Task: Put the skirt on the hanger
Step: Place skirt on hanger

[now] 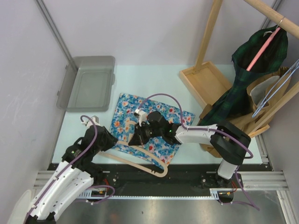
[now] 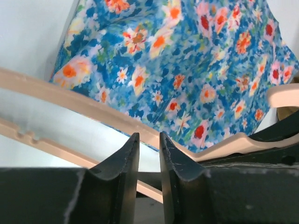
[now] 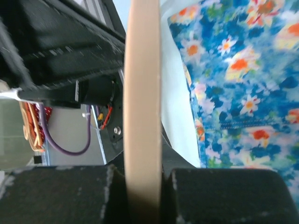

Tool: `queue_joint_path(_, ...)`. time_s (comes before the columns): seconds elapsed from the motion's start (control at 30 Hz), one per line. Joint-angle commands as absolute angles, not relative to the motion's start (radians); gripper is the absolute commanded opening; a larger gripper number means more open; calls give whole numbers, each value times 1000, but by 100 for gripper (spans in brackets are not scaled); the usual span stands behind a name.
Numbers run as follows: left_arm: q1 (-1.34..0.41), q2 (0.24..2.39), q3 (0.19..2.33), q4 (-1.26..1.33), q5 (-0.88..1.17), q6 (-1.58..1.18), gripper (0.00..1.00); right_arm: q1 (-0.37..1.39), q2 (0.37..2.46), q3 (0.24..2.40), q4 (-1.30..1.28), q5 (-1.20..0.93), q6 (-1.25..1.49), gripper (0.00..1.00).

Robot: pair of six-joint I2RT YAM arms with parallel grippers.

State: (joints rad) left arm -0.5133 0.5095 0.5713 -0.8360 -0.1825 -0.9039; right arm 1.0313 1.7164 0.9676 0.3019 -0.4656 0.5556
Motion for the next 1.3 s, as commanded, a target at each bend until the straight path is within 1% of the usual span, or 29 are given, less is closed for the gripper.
queue_joint_path(0.0, -512, 506, 491, -753, -213, -1002, 28, 1005, 1746, 1011, 471, -500, 626, 0)
queue_joint_path(0.1, -512, 505, 454, -741, -247, -1009, 31, 997, 1769, 1011, 520, -502, 638, 0)
queue_joint_path(0.2, -514, 532, 437, -742, -293, -1020, 36, 993, 1786, 1011, 502, -491, 632, 0)
queue_joint_path(0.23, -512, 543, 434, -742, -305, -1028, 40, 992, 1789, 1009, 491, -486, 615, 0)
queue_joint_path(0.33, -514, 571, 423, -723, -334, -1048, 47, 996, 1792, 1011, 466, -477, 595, 0)
queue_joint_path(0.5, -512, 592, 417, -716, -422, -1057, 52, 991, 1796, 1009, 469, -476, 584, 0)
queue_joint_path(0.6, -512, 603, 394, -681, -440, -1051, 51, 991, 1802, 1011, 463, -477, 580, 0)
queue_joint_path(0.73, -514, 646, 367, -649, -468, -1054, 47, 986, 1807, 1009, 466, -482, 581, 0)
queue_joint_path(0.97, -512, 690, 371, -663, -638, -1065, 37, 968, 1802, 1011, 439, -494, 566, 0)
queue_joint_path(1.03, -503, 701, 387, -644, -635, -1052, 34, 969, 1798, 1011, 425, -492, 554, 0)
queue_joint_path(1.1, -489, 730, 393, -614, -617, -1039, 34, 968, 1792, 1006, 413, -489, 545, 0)
queue_joint_path(1.17, -480, 758, 391, -580, -601, -1029, 39, 966, 1783, 1000, 411, -488, 541, 0)
queue_joint_path(1.2, -479, 782, 391, -572, -594, -1028, 46, 963, 1781, 999, 411, -488, 541, 0)
queue_joint_path(1.27, -477, 804, 384, -546, -591, -1029, 52, 956, 1778, 994, 413, -491, 546, 0)
